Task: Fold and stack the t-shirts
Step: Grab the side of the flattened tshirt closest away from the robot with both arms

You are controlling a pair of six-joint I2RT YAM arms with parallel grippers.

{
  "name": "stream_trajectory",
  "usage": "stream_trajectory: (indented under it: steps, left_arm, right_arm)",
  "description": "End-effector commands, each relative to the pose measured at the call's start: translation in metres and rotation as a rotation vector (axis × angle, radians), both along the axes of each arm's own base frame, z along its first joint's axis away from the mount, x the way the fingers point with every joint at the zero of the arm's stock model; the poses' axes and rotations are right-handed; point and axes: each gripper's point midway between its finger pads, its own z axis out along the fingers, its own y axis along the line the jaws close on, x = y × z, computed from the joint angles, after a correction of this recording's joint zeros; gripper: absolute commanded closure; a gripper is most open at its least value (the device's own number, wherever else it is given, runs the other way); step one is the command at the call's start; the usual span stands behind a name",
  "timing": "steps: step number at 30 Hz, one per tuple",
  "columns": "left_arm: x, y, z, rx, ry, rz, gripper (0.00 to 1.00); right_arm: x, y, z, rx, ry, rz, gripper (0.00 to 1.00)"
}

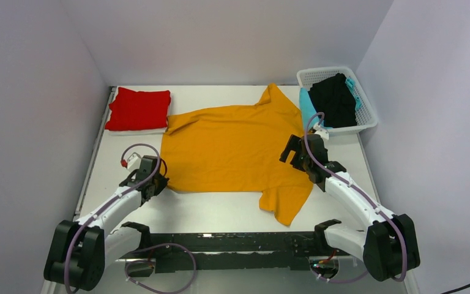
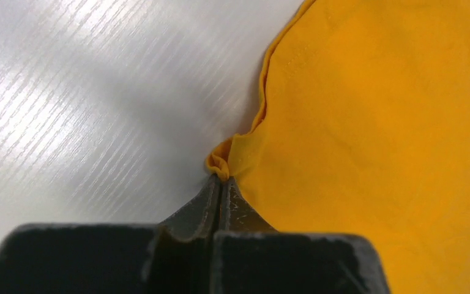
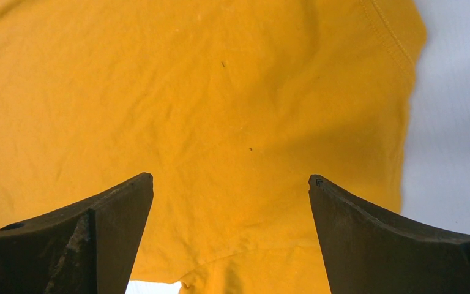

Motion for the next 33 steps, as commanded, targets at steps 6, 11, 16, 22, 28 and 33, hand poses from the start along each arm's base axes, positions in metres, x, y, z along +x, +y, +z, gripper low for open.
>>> stream_trajectory:
  steps: [6,11,16,22,28,33]
  left_arm:
    - [-0.027,0.004,-0.01,0.006,0.074,-0.011,1.0]
    - [-0.029,0.007,0.003,0.017,0.032,-0.021,1.0]
    - [-0.031,0.007,0.008,0.024,0.034,-0.035,1.0]
    - [-0.031,0.013,0.013,0.061,0.032,-0.039,1.0]
    - [-0.029,0.01,0.013,0.052,0.035,-0.052,1.0]
    - [-0.029,0.01,0.014,0.046,0.018,-0.048,1.0]
  right_arm:
    - [-0.025,0.006,0.004,-0.026,0.148,0.064,0.0]
    - [-0.087,0.039,-0.015,-0.054,0.357,0.213,0.0]
    - [-0.167,0.057,-0.034,-0.073,0.576,0.296,0.05]
    - [-0.198,0.039,-0.036,-0.119,0.633,0.202,0.15]
    - [-0.2,0.024,-0.031,-0.112,0.608,0.075,0.18]
    - [-0.204,0.023,-0.049,-0.142,0.661,0.064,0.29]
